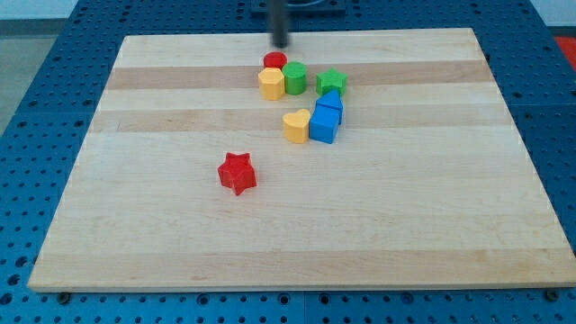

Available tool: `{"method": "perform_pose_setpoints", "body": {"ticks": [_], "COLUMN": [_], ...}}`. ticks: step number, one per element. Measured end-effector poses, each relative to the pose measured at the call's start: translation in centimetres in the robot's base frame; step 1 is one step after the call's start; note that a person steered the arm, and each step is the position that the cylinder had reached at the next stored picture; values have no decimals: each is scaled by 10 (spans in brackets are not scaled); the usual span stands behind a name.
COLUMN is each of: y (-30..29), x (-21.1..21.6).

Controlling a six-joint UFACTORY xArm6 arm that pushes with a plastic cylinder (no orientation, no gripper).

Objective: Move the green star diagonally to the top left of the red star

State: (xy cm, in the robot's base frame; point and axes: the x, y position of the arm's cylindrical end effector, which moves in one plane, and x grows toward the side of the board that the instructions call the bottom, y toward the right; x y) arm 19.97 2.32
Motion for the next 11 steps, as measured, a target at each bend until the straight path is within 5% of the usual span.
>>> {"method": "perform_pose_setpoints", "body": {"ticks": [1,2,7,11], "y": [121,164,-79,-180], "x": [1,43,172,203]}}
